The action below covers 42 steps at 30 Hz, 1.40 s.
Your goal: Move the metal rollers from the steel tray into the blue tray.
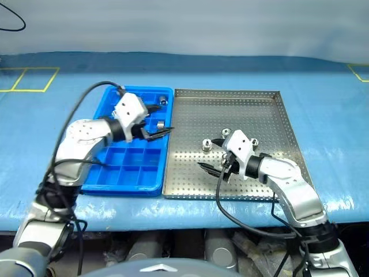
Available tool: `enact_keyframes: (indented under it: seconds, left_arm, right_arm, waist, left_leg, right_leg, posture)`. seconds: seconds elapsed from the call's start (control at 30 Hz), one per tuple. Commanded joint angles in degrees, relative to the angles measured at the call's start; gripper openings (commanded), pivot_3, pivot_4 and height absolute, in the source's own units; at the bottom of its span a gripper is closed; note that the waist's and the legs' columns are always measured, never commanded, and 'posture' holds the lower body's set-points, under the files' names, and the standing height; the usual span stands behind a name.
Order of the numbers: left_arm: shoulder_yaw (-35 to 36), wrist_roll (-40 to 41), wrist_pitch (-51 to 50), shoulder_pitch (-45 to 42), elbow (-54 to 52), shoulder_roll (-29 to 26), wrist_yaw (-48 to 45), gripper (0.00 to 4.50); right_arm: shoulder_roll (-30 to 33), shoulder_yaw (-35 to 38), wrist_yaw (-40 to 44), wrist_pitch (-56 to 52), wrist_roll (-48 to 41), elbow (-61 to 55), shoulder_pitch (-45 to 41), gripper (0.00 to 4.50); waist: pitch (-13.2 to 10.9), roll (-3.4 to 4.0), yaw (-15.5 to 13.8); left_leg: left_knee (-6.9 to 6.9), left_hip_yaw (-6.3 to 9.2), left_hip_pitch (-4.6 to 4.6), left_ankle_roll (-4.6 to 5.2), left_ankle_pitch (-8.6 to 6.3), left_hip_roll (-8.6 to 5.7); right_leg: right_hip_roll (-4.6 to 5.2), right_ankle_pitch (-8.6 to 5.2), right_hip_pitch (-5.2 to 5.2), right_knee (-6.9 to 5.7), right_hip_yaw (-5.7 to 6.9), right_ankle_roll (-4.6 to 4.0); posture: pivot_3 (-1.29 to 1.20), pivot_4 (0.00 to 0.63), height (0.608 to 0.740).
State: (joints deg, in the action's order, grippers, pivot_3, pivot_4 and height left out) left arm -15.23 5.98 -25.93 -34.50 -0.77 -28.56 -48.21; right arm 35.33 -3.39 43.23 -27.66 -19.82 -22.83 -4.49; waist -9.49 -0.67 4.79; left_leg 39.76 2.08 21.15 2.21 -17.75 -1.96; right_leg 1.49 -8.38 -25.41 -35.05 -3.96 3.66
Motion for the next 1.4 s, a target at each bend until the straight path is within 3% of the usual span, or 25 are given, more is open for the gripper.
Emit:
enact_keyframes:
  seconds: [0.03,0.23,0.53,0.97,1.1,1.2,1.33,1.4]
  left_arm:
    - [-5.4,-4.3,5.0,-5.2,7.9,1.9,-2.9,3.9]
    - [-8.2,-6.1,10.0,-10.2,19.5,6.3,-6.4,3.9]
    - [-9.0,-9.8,12.5,-12.5,27.5,9.5,-6.4,3.9]
    - [-9.2,-14.2,13.2,-11.4,29.6,8.9,-5.1,3.9]
    - [-9.1,-14.5,12.8,-10.9,29.1,8.8,-6.0,3.07]
    - [-9.0,-14.9,12.3,-10.8,29.0,8.9,-5.5,2.05]
    - [-8.9,-14.8,12.3,-10.7,29.0,8.8,-6.1,2.05]
    - [-8.8,-14.4,12.2,-10.4,28.5,8.6,-6.6,1.78]
  right_arm:
    - [0.0,3.4,-2.7,-0.5,-0.6,-5.2,2.5,4.5]
    - [-0.5,5.3,-5.3,-1.2,-1.0,-8.8,7.0,4.5]
    - [-0.6,5.6,-6.8,-1.4,-1.4,-9.8,7.7,4.5]
    - [-0.8,4.4,-7.0,-1.1,-1.0,-8.5,5.7,4.5]
    - [-0.9,4.3,-7.0,-1.0,-0.9,-8.3,5.3,4.5]
    - [-1.1,4.3,-7.0,-1.0,-0.8,-8.2,5.1,4.5]
    - [-1.1,4.2,-7.0,-0.9,-0.6,-8.2,5.0,4.5]
    - [-1.1,4.0,-6.9,-0.8,-0.6,-8.0,4.9,4.5]
  waist:
    - [0.0,0.0,0.8]
    - [0.0,0.0,4.4]
    - [0.0,0.0,9.9]
    - [0.0,0.0,11.6]
    - [0.0,0.0,11.5]
    - [0.0,0.0,11.4]
    - [0.0,0.0,11.4]
    - [0.0,0.0,11.4]
  left_leg:
    - [0.02,-0.01,0.01,0.02,-0.01,0.0]
    - [0.15,-0.14,0.02,0.17,-0.09,0.0]
    - [0.19,-0.25,-0.01,0.22,-0.09,0.02]
    - [0.19,-0.32,-0.02,0.25,-0.09,0.02]
    - [0.19,-0.32,-0.02,0.25,-0.09,0.02]
    - [0.19,-0.32,-0.01,0.26,-0.1,0.02]
    - [0.19,-0.32,-0.02,0.26,-0.1,0.01]
    - [0.19,-0.32,-0.02,0.26,-0.1,0.01]
  right_leg:
    - [-0.01,0.0,0.0,0.01,0.0,0.0]
    - [-0.01,0.04,0.01,0.02,-0.17,0.1]
    - [-0.05,-0.06,0.03,0.0,-0.35,0.49]
    - [-0.05,-0.02,0.0,-0.01,-0.5,0.62]
    - [-0.04,-0.02,-0.01,-0.01,-0.5,0.62]
    - [-0.02,0.0,-0.01,-0.01,-0.5,0.6]
    - [-0.02,0.03,-0.01,-0.01,-0.51,0.56]
    - [-0.02,0.03,-0.01,-0.01,-0.51,0.56]
  posture:
    - [-0.28,0.15,0.74]
    - [-0.34,0.15,0.74]
    - [-0.35,0.15,0.74]
    - [-0.32,0.15,0.74]
    - [-0.32,0.15,0.74]
    - [-0.32,0.15,0.74]
    - [-0.32,0.15,0.74]
    - [-0.32,0.15,0.74]
